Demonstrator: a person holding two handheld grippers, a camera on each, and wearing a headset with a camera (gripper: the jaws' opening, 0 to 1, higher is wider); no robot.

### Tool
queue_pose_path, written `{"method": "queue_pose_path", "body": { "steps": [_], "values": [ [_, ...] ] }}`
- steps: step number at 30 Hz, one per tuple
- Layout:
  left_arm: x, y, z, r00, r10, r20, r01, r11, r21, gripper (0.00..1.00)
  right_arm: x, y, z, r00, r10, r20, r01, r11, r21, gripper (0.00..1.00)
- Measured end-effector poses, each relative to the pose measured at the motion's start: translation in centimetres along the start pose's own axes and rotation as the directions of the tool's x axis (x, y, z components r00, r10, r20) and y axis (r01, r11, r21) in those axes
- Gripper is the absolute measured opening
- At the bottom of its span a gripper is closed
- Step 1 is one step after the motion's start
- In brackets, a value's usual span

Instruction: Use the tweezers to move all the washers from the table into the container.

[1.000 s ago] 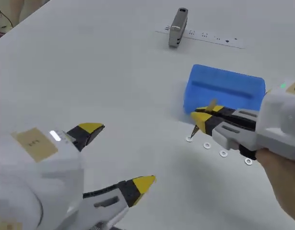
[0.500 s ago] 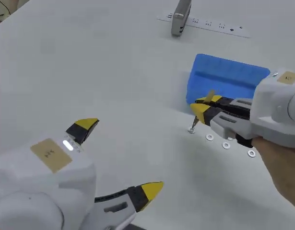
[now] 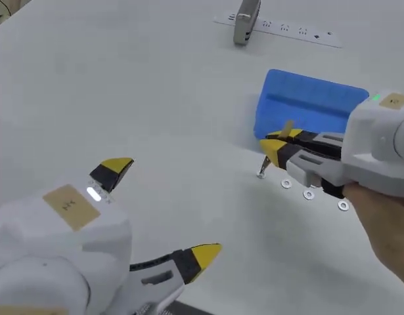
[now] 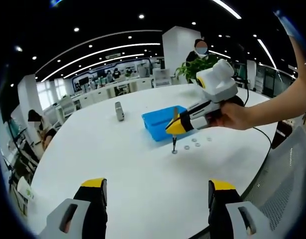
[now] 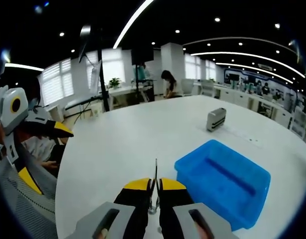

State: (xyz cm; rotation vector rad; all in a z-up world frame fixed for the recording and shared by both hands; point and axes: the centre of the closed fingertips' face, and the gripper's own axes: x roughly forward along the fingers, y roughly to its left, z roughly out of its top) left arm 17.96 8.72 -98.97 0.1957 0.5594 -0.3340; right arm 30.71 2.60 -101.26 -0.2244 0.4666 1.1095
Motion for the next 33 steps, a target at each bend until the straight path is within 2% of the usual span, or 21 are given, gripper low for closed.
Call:
{"method": "queue_pose_path", "body": {
  "steps": [5, 9, 15, 19, 23, 33],
  "values": [
    [0.0, -0.1, -0.1, 1.0, -0.004, -0.004, 0.004, 1.0, 0.007, 0.85, -0.3, -0.2, 0.5, 0.9999, -0.01, 0.002, 0.01, 1.0, -0.022, 0.03],
    [0.0, -0.1, -0.1, 1.0, -0.003, -0.005, 0.003, 1.0, 0.009, 0.85, -0.1, -0.5, 0.1, 0.9998, -0.01, -0.015, 0.009, 1.0, -0.019, 0.03],
    [0.0, 0.0, -0.2, 0.9999, 0.0, -0.01, 0.001, 1.0, 0.007, 0.84, -0.2, -0.3, 0.4, 1.0, -0.005, -0.002, 0.005, 1.0, 0.001, 0.03],
    [0.1, 0.0, -0.3, 0.9999, 0.0, -0.013, 0.001, 1.0, 0.01, 0.84, 0.1, -0.3, -0.1, 0.9998, -0.006, -0.019, 0.006, 1.0, -0.015, 0.03],
    [0.1, 0.1, -0.3, 0.9998, 0.003, -0.017, -0.003, 1.0, 0.012, 0.84, 0.0, -0.2, -0.1, 0.9998, 0.001, -0.022, 0.0, 1.0, 0.011, 0.03],
    [0.2, 0.1, -0.4, 0.9998, 0.006, -0.021, -0.006, 1.0, 0.018, 0.83, 0.0, 0.0, -0.4, 0.9996, 0.004, -0.028, -0.004, 1.0, 0.0, 0.03]
  ]
}}
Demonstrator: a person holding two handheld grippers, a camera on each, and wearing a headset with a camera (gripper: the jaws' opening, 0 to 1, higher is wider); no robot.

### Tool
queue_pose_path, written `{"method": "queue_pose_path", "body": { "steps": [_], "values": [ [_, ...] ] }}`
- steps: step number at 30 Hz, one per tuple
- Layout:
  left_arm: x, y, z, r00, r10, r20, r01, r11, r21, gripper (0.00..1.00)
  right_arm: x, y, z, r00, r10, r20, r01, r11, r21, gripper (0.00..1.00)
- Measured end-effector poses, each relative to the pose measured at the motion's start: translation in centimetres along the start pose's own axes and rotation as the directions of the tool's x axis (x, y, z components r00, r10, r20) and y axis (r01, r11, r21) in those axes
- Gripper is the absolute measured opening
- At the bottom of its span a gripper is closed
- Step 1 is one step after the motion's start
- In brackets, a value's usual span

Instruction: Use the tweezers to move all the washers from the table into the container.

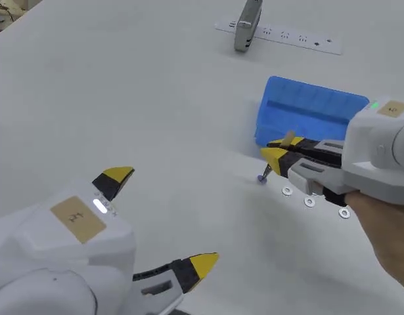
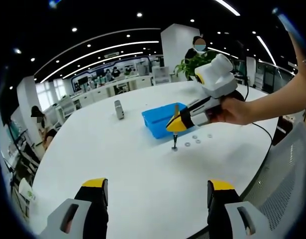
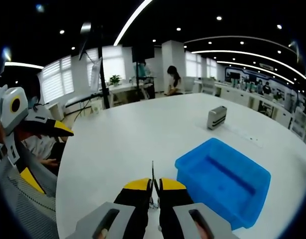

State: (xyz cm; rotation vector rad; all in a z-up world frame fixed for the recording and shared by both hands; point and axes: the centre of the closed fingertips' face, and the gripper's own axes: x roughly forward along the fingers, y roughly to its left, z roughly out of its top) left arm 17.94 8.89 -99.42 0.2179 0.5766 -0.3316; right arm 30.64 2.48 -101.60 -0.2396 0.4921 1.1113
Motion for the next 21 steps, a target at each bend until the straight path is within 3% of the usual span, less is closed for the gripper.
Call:
{"method": "queue_pose_path", "body": {
  "steps": [12, 21],
  "values": [
    [-0.1, -0.2, -0.1, 1.0, -0.004, -0.007, 0.004, 1.0, 0.005, 0.85, -0.6, 0.3, 0.6, 0.9998, 0.006, -0.018, -0.006, 0.999, -0.034, 0.01],
    [-0.1, -0.2, -0.2, 1.0, -0.002, -0.008, 0.003, 1.0, 0.01, 0.91, -2.5, 0.7, 3.4, 1.0, 0.003, 0.01, -0.002, 0.998, -0.07, 0.01]
  ]
}}
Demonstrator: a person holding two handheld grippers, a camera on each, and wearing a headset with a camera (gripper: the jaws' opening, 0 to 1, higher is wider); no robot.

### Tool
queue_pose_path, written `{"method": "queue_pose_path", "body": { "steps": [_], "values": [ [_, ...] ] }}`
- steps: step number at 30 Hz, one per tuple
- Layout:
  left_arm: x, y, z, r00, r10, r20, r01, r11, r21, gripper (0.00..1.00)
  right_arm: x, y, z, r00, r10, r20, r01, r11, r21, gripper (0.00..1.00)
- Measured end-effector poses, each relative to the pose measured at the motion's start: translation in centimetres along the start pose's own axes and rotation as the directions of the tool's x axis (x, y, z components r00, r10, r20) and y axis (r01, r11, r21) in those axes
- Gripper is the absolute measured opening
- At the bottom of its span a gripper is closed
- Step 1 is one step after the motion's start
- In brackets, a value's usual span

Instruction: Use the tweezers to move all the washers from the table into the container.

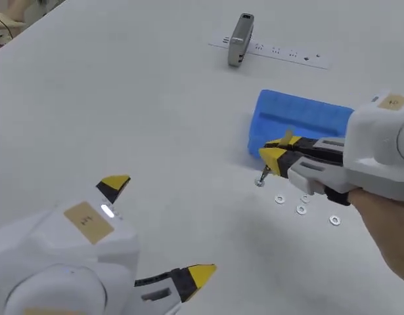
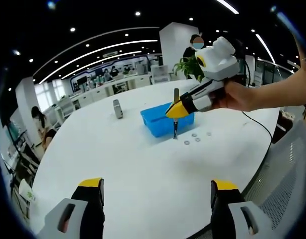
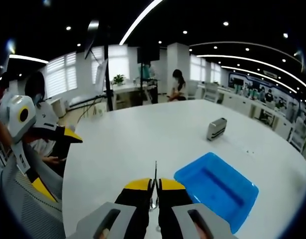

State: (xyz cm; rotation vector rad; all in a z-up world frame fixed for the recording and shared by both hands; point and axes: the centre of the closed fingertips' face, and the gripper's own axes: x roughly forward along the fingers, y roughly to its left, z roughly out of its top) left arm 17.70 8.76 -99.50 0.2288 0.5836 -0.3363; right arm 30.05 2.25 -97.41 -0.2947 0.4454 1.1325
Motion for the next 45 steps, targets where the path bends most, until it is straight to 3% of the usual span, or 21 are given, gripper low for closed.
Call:
{"method": "queue_pose_path", "body": {
  "steps": [5, 12, 21, 26, 36, 45],
  "values": [
    [0.0, 0.0, 0.0, 1.0, 0.001, 0.005, -0.001, 1.0, -0.009, 0.96, -0.9, -0.2, 1.6, 0.9998, -0.012, 0.016, 0.012, 0.999, -0.031, 0.01],
    [0.0, 0.1, 0.2, 0.9999, 0.005, 0.014, -0.004, 1.0, -0.007, 0.99, -1.7, -0.7, 2.7, 0.9994, -0.025, 0.024, 0.026, 0.999, -0.035, 0.01],
    [0.0, 0.2, 0.2, 0.9998, 0.007, 0.019, -0.007, 1.0, -0.014, 0.99, -1.9, -1.7, 3.7, 0.9987, -0.041, 0.03, 0.041, 0.999, -0.009, 0.01],
    [-0.2, 0.3, 0.6, 0.9992, 0.003, 0.039, -0.002, 0.999, -0.033, 0.99, -1.9, -2.5, 4.2, 0.9975, -0.052, 0.047, 0.05, 0.998, 0.042, 0.01],
    [-0.2, 0.3, 0.4, 0.9995, 0.0, 0.032, 0.002, 0.999, -0.043, 0.99, -0.6, -4.5, 4.8, 0.9947, -0.09, 0.049, 0.089, 0.996, 0.031, 0.0],
    [0.0, 0.4, 0.2, 0.9998, -0.005, 0.019, 0.006, 0.999, -0.05, 0.98, 1.1, -7.2, 4.6, 0.9863, -0.158, 0.048, 0.158, 0.987, 0.005, 0.0]
  ]
}}
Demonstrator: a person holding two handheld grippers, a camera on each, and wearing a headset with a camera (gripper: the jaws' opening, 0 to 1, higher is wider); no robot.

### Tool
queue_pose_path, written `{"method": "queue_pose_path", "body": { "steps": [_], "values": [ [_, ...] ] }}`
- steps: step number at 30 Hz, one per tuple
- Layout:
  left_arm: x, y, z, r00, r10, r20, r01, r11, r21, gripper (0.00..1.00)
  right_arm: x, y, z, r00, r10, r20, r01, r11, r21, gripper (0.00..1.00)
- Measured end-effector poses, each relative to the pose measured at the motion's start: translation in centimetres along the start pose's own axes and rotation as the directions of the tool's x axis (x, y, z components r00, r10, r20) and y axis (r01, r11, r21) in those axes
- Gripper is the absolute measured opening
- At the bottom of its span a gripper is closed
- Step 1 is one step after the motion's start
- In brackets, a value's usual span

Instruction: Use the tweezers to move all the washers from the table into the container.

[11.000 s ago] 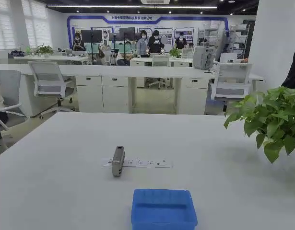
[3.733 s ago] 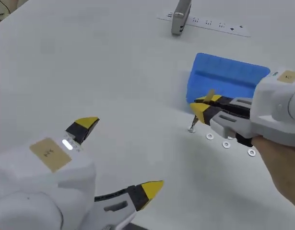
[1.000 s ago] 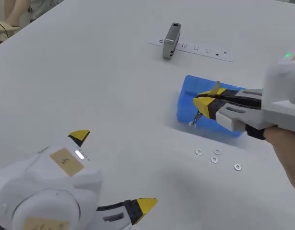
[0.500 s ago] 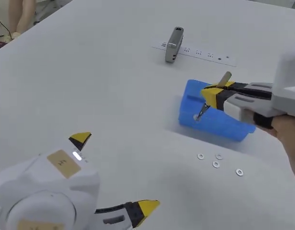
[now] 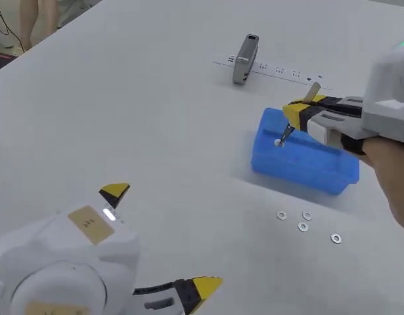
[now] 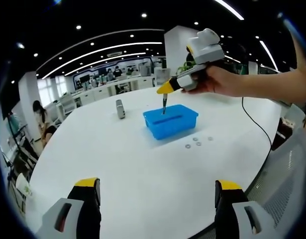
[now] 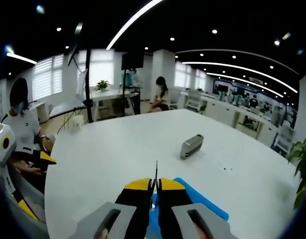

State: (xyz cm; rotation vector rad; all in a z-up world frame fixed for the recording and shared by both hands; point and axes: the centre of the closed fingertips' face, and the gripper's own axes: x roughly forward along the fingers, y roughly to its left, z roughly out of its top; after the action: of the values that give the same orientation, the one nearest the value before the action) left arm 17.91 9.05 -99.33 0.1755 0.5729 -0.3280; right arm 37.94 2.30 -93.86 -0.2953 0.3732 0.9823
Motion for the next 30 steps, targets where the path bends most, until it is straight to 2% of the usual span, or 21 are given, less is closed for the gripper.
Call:
{"method": "queue_pose_path", "body": {
  "steps": [3, 13, 19, 27, 30],
  "values": [
    [0.1, -0.2, -0.1, 0.9998, -0.016, -0.008, 0.016, 1.0, -0.008, 0.99, 0.8, -0.5, -0.3, 1.0, -0.006, -0.001, 0.006, 1.0, 0.011, 0.0],
    [0.2, -0.1, -0.5, 0.9996, -0.006, -0.029, 0.006, 1.0, 0.006, 0.98, 2.6, -1.6, -2.6, 0.9983, -0.054, -0.022, 0.055, 0.998, 0.039, 0.01],
    [0.3, -0.1, -0.7, 0.9993, -0.005, -0.037, 0.005, 1.0, 0.006, 0.98, 3.4, -1.5, -3.7, 0.9975, -0.062, -0.032, 0.065, 0.995, 0.078, 0.01],
    [0.4, -0.1, -0.9, 0.999, -0.004, -0.044, 0.004, 1.0, 0.004, 0.98, 4.4, -1.1, -4.5, 0.9958, -0.082, -0.041, 0.084, 0.994, 0.064, 0.01],
    [0.3, 0.1, -0.6, 0.9997, 0.005, -0.024, -0.005, 1.0, 0.007, 0.99, 4.7, -1.0, -4.9, 0.9956, -0.08, -0.049, 0.083, 0.995, 0.062, 0.01]
  ]
}}
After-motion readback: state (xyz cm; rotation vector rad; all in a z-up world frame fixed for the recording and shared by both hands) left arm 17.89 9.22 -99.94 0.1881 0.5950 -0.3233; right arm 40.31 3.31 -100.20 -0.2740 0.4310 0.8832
